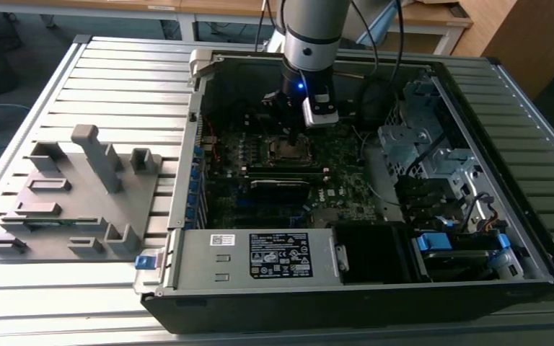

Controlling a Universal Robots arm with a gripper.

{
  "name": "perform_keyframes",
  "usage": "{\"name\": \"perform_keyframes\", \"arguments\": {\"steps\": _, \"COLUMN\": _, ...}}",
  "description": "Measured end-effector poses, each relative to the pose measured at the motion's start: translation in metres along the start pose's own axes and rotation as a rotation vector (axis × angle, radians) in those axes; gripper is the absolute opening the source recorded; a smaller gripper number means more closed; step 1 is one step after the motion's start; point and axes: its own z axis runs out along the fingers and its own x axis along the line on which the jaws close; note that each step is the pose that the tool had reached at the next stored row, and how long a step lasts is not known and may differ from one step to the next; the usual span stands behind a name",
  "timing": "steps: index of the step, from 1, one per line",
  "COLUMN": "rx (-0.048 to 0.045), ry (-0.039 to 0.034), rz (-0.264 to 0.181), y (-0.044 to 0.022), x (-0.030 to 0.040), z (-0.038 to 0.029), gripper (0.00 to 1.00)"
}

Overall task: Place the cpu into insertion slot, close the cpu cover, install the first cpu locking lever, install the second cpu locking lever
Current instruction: 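Close the cpu cover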

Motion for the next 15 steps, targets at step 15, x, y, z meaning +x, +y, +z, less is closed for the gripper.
{"name": "perform_keyframes", "arguments": {"steps": 15, "rx": 0.0037, "ry": -0.001, "rz": -0.217, "y": 0.0, "x": 0.0, "z": 0.0019, "gripper": 0.1}}
